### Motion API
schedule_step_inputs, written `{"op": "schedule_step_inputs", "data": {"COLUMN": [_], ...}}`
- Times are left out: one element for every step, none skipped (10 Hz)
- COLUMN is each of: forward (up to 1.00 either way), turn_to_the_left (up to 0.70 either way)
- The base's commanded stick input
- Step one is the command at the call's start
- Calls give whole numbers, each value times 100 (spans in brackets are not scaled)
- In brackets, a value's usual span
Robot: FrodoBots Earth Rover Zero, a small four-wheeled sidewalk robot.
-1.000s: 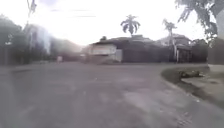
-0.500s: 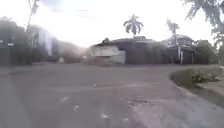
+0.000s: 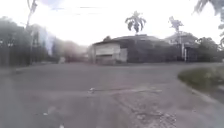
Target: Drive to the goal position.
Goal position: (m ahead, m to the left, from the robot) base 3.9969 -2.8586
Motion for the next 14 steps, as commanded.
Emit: {"op": "schedule_step_inputs", "data": {"forward": [100, 100, 100, 100, 100, 100, 100, 100, 100, 100, 100, 100, 100, 100], "turn_to_the_left": [0, 0, 0, -23, -39, -40, -40, -40, -40, -40, -40, -40, -40, -40]}}
